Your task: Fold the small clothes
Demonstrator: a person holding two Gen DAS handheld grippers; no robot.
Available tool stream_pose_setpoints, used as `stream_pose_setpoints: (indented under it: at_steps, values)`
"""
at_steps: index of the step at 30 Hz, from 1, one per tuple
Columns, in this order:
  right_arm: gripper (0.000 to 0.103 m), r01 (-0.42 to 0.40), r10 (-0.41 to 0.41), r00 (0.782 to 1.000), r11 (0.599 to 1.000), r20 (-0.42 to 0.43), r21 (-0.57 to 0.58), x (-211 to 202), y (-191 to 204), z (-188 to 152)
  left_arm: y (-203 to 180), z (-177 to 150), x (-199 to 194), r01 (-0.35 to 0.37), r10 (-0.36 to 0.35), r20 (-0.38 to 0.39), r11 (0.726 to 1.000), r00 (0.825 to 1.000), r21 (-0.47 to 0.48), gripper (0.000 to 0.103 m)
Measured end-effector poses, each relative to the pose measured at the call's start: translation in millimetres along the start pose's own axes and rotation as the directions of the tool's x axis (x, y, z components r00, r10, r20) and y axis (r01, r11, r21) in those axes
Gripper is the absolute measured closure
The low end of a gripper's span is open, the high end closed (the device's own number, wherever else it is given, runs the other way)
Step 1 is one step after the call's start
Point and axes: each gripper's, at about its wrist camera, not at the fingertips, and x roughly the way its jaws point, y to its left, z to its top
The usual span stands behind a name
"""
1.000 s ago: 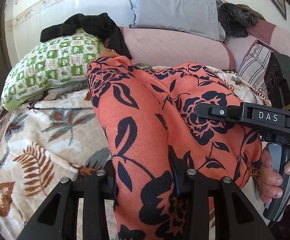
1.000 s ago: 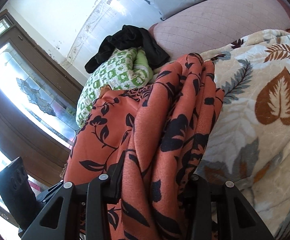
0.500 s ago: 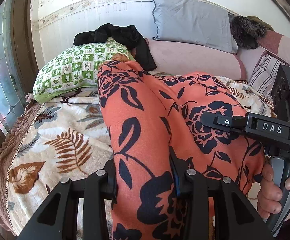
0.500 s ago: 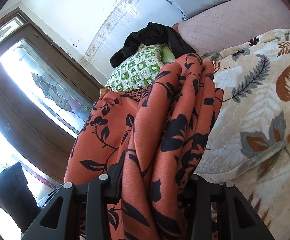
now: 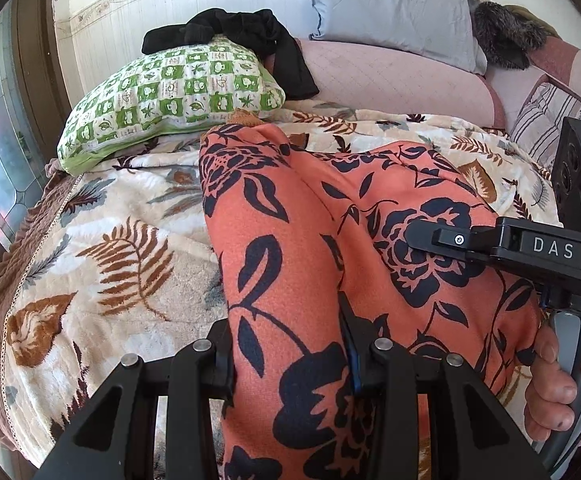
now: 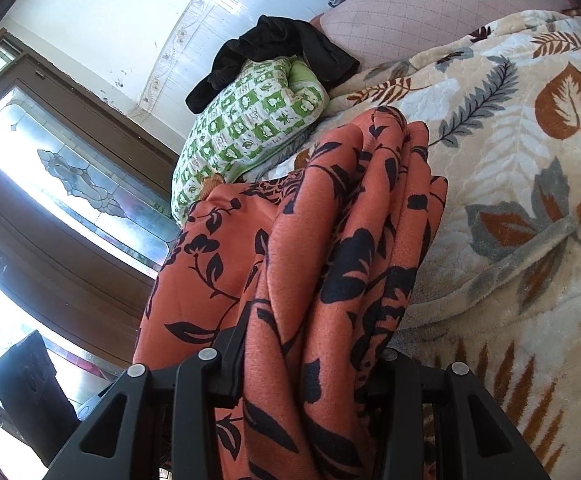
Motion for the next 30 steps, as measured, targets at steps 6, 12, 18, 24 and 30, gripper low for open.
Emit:
stream_pose_setpoints:
  at_steps: [6, 12, 18, 24, 30]
  values:
    - [0.062, 0.019, -0.018, 0.999, 1.0, -0.045, 0.024, 13.5, -7.3, -6.4, 3.1, -6.3, 12.3, 0.002, -0.001, -0.047, 1.0, 0.999, 0.002, 0.061]
    - [0.062, 0.042, -0.037, 0.995, 0.998, -0.09, 0.047, 27.8, -17.8, -14.0, 10.9, -14.0, 29.9, 0.007, -0.008, -0.106, 1.0, 0.994, -0.012, 0.059]
    - [0.051, 0.079, -0.069, 0.988, 0.994, -0.136, 0.072, 36.8, -30.6, -14.1, 13.0, -17.5, 36.9, -0.059, 0.06, -0.115, 0.998, 0.992, 0.012, 0.032]
    - [0.045, 0.134, -0.117, 0.978, 0.987, -0.174, 0.09, 30.0, -31.5, -9.0, 30.7, -14.3, 28.8, -0.046, 0.041, -0.116, 0.998, 0.992, -0.042, 0.025]
    - [0.045, 0.226, -0.227, 0.973, 0.974, -0.052, -0.01, -7.8, -11.1, 5.9, 38.9, -7.3, 6.7, -0.146, 0.146, -0.003, 0.989, 0.989, -0.024, 0.025]
